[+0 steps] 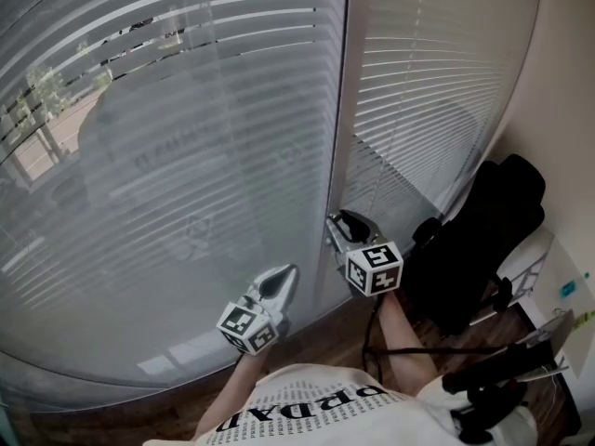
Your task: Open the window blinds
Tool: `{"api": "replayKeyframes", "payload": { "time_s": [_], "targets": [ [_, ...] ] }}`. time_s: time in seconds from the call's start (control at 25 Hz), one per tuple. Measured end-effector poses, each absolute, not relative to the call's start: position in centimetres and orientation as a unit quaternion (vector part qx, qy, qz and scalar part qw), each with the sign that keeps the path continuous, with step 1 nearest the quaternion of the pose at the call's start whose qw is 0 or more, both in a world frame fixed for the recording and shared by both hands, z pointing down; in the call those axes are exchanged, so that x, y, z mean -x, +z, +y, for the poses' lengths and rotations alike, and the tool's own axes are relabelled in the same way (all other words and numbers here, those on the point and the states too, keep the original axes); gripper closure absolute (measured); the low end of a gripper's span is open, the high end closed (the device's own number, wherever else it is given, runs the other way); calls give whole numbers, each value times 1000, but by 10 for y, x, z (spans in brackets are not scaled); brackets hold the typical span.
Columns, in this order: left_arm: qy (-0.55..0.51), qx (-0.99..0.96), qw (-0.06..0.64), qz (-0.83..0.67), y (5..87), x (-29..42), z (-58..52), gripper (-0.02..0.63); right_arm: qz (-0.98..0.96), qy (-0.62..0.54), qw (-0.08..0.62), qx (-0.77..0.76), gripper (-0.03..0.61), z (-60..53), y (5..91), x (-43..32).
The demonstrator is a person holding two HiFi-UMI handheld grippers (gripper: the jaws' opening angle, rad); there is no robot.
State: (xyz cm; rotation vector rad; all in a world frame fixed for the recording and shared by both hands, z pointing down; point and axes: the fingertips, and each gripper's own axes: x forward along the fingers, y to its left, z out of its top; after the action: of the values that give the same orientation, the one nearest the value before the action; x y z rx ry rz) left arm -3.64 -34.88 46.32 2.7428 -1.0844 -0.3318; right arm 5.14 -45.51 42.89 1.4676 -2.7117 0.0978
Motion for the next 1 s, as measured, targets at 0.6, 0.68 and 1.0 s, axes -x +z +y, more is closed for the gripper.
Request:
{"api": "replayKeyframes", "payload": {
  "time_s": [0.6,0.68,1.0],
  "targets": [
    [-109,-924,84,-358,463,37,-347,617,-861,-75,101,-492,423,-450,422,-53],
    [-110,-922,84,-361,462,40,-348,617,-845,-150,162,-488,406,-447,418,-49],
    [-110,-922,84,-361,463,43,-347,617,-810,-255,237,-472,442,-449,424,-38]
  ]
}}
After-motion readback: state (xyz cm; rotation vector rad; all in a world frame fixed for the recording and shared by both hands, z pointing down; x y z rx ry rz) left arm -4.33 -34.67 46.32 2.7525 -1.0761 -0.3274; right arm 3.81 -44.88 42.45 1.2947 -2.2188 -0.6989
